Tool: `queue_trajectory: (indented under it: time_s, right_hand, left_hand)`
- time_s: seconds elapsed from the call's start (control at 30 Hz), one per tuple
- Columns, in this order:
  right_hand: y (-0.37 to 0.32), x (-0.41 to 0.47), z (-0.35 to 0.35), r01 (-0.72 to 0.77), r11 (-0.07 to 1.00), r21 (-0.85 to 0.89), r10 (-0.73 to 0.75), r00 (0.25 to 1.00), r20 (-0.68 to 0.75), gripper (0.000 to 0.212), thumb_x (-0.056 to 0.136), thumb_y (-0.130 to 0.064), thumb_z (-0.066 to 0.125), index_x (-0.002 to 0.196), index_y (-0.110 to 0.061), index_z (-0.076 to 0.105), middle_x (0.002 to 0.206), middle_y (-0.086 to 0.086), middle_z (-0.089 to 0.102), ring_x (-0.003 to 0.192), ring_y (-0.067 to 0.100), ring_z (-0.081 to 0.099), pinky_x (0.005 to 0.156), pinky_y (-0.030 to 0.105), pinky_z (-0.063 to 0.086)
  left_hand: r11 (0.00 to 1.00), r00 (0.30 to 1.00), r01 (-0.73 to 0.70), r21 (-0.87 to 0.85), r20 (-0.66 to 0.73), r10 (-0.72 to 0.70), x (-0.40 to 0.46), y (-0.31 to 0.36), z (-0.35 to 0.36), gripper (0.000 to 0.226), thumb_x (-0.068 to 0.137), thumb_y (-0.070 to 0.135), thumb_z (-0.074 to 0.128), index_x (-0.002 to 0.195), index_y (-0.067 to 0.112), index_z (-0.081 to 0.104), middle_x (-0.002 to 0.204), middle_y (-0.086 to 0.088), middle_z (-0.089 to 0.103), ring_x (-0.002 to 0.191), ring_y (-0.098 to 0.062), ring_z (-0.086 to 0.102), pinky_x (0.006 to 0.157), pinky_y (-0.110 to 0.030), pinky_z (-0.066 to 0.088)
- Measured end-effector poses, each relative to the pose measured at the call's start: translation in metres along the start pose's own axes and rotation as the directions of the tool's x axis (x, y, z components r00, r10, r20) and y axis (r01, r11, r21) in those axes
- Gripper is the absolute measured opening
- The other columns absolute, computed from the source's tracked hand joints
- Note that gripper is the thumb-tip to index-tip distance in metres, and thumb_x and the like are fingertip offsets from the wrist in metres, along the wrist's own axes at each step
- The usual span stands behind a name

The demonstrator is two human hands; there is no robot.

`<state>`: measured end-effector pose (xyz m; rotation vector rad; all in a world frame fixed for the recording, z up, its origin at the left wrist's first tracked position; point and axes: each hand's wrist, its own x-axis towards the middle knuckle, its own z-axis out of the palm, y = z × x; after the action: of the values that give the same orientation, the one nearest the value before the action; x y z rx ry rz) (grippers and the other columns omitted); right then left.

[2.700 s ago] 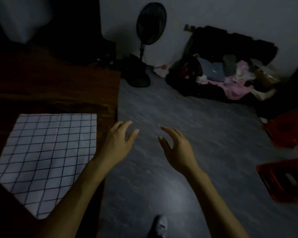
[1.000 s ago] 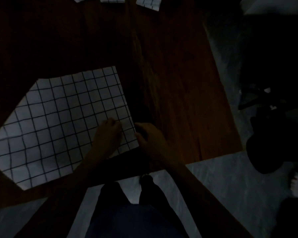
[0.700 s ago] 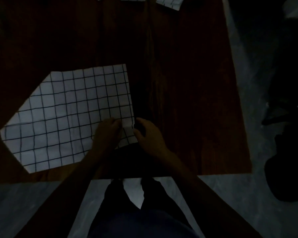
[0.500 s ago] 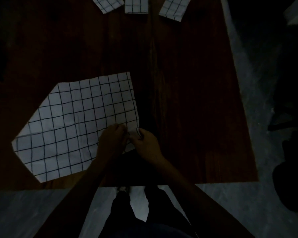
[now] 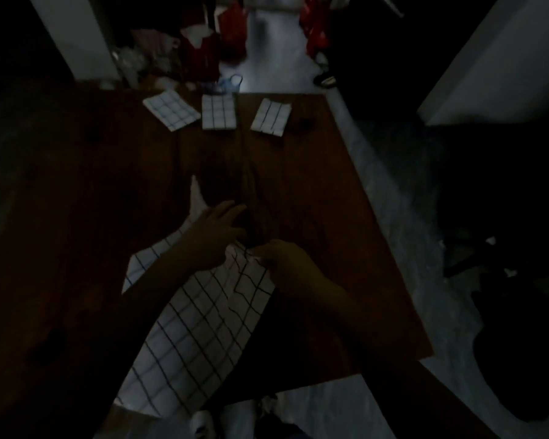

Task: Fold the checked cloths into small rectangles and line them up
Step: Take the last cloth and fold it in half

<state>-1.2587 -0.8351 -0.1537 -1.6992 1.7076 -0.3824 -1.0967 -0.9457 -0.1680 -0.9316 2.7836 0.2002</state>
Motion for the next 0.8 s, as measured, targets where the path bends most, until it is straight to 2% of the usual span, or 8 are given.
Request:
queue_trajectory:
  time_s: [0.1, 0.17, 0.27, 0.37, 0.5, 0.6, 0.67, 0.8]
  right_hand:
    - [-0.010, -0.010, -0.046, 0.027, 0.990, -0.140, -0.036, 0.997, -0.063, 0.033, 0.091, -0.001, 0.053, 0.121, -0.007, 0.063, 0.122, 0.015, 0.061, 0.110, 0.030, 0.057, 0.093, 0.027, 0.044]
    - [-0.012, -0.016, -0.074, -0.006, 0.973, -0.231, -0.033, 0.985, -0.168, 0.034, 0.089, -0.005, 0.051, 0.118, -0.017, 0.065, 0.118, 0.009, 0.063, 0.107, 0.027, 0.058, 0.090, 0.040, 0.048]
    - [-0.017, -0.019, -0.108, -0.105, 0.932, -0.347, -0.023, 0.938, -0.345, 0.040, 0.089, -0.006, 0.050, 0.125, -0.022, 0.060, 0.121, 0.005, 0.060, 0.110, 0.024, 0.056, 0.092, 0.036, 0.047]
    - [-0.029, -0.017, -0.133, -0.138, 0.908, -0.395, -0.078, 0.871, -0.484, 0.033, 0.090, -0.003, 0.051, 0.118, -0.015, 0.064, 0.117, 0.007, 0.060, 0.106, 0.026, 0.057, 0.088, 0.032, 0.046]
    - [-0.057, -0.021, -0.161, -0.094, 0.917, -0.388, -0.194, 0.744, -0.639, 0.020, 0.091, -0.005, 0.051, 0.101, -0.002, 0.068, 0.106, 0.015, 0.063, 0.097, 0.028, 0.059, 0.079, 0.029, 0.042]
    - [-0.076, -0.022, -0.171, -0.032, 0.916, -0.400, -0.304, 0.597, -0.743, 0.023, 0.089, -0.002, 0.053, 0.105, -0.005, 0.070, 0.101, 0.014, 0.065, 0.091, 0.027, 0.060, 0.076, 0.022, 0.041]
    - [-0.085, -0.022, -0.177, 0.004, 0.917, -0.398, -0.347, 0.495, -0.797, 0.029, 0.085, 0.003, 0.055, 0.109, -0.006, 0.069, 0.102, 0.013, 0.065, 0.093, 0.029, 0.062, 0.079, 0.029, 0.049]
    - [-0.101, -0.031, -0.172, 0.026, 0.903, -0.430, -0.410, 0.353, -0.841, 0.031, 0.083, -0.002, 0.052, 0.108, -0.009, 0.069, 0.102, 0.010, 0.066, 0.092, 0.026, 0.061, 0.080, 0.035, 0.051]
  left_hand:
    - [1.000, 0.998, -0.009, -0.011, 0.062, 0.010, 0.019, -0.007, -0.017, 0.035, 0.088, 0.023, 0.056, 0.122, 0.023, 0.059, 0.150, -0.001, 0.031, 0.143, -0.024, 0.012, 0.111, -0.045, 0.017]
    - [0.997, 0.998, 0.033, -0.068, -0.043, -0.036, 0.025, -0.012, -0.028, 0.024, 0.090, 0.027, 0.053, 0.109, 0.016, 0.064, 0.126, -0.003, 0.055, 0.127, -0.025, 0.040, 0.102, -0.038, 0.027]
    - [0.993, 0.956, 0.069, -0.097, -0.278, -0.094, 0.024, -0.018, -0.058, 0.018, 0.093, 0.024, 0.049, 0.099, 0.015, 0.063, 0.097, -0.004, 0.064, 0.098, -0.021, 0.055, 0.099, -0.037, 0.029]
    - [0.993, 0.850, 0.075, -0.093, -0.514, -0.113, 0.015, -0.033, -0.092, 0.015, 0.084, 0.007, 0.056, 0.095, 0.013, 0.065, 0.084, -0.008, 0.068, 0.083, -0.026, 0.061, 0.098, -0.045, 0.033]
    - [0.976, 0.745, 0.167, -0.142, -0.630, -0.219, -0.009, -0.052, -0.135, 0.027, 0.077, -0.003, 0.061, 0.102, 0.005, 0.069, 0.091, -0.022, 0.069, 0.081, -0.037, 0.064, 0.082, -0.043, 0.048]
    - [0.965, 0.618, 0.163, -0.207, -0.741, -0.263, -0.038, -0.053, -0.163, 0.033, 0.078, -0.010, 0.057, 0.107, 0.001, 0.067, 0.097, -0.027, 0.066, 0.085, -0.041, 0.062, 0.074, -0.044, 0.050]
    - [0.966, 0.545, 0.151, -0.211, -0.797, -0.260, -0.060, -0.051, -0.177, 0.036, 0.078, -0.013, 0.056, 0.109, 0.001, 0.066, 0.094, -0.028, 0.066, 0.080, -0.041, 0.063, 0.068, -0.043, 0.051]
    - [0.965, 0.453, 0.143, -0.220, -0.853, -0.261, -0.098, -0.050, -0.187, 0.039, 0.080, -0.011, 0.053, 0.115, 0.004, 0.062, 0.110, -0.022, 0.065, 0.096, -0.037, 0.061, 0.081, -0.045, 0.049]
